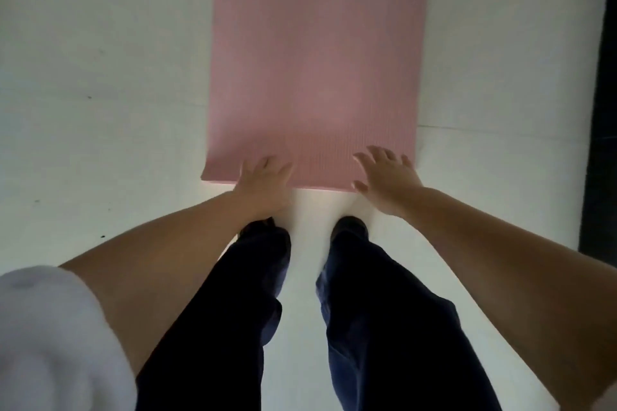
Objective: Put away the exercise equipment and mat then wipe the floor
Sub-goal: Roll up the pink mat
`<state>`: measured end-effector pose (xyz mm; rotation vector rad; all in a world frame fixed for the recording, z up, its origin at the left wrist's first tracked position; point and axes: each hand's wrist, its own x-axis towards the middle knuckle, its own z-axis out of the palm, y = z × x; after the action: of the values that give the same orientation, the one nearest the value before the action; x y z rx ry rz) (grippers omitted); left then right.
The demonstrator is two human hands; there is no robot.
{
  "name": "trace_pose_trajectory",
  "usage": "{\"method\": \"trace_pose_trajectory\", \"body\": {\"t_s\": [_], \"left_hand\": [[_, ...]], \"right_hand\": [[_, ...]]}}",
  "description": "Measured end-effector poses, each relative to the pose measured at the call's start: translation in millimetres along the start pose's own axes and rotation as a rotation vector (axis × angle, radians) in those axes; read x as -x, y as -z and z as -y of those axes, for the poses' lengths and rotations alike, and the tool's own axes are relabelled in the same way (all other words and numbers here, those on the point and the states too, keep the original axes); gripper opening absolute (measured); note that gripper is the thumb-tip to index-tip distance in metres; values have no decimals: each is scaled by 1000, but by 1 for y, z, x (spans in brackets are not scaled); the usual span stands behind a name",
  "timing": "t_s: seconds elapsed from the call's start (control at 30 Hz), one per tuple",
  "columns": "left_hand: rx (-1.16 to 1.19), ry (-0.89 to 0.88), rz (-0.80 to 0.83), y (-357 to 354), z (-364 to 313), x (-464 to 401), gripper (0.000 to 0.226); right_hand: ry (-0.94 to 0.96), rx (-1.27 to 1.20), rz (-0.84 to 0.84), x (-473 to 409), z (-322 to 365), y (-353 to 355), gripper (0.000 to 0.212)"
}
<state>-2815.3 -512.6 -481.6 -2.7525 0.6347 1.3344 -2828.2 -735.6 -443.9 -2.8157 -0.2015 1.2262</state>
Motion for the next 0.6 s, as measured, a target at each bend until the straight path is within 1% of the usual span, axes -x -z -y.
{"method": "trace_pose_trajectory", "body": {"t_s": [0.13, 0.23, 0.27, 0.33, 0.4, 0.43, 0.5, 0.53, 0.6], "left_hand": [[-36, -92, 91, -68, 28, -113, 85], [-42, -222, 180, -110, 31, -171, 89], [-81, -256, 175, -123, 29, -183, 86], [-192, -311, 78, -142, 29, -194, 71], [-226, -399, 11, -141, 36, -192, 47], [-176, -426, 26, -132, 40, -191, 37], [2, -370, 103, -106, 42, -188, 28], [69, -315, 109, -93, 43, -188, 28], [117, -206, 61, -78, 45, -193, 30]], "right_hand": [[144, 85, 81, -103, -18, -96, 70], [245, 146, 123, -153, -16, -152, 75], [271, 170, 125, -163, -15, -166, 72], [318, 222, 109, -171, -16, -187, 62], [328, 250, 101, -170, -25, -187, 53], [309, 244, 104, -173, -32, -179, 48], [229, 148, 153, -180, -42, -157, 42], [173, 65, 168, -186, -45, -145, 41], [97, -78, 151, -200, -46, -127, 42]]}}
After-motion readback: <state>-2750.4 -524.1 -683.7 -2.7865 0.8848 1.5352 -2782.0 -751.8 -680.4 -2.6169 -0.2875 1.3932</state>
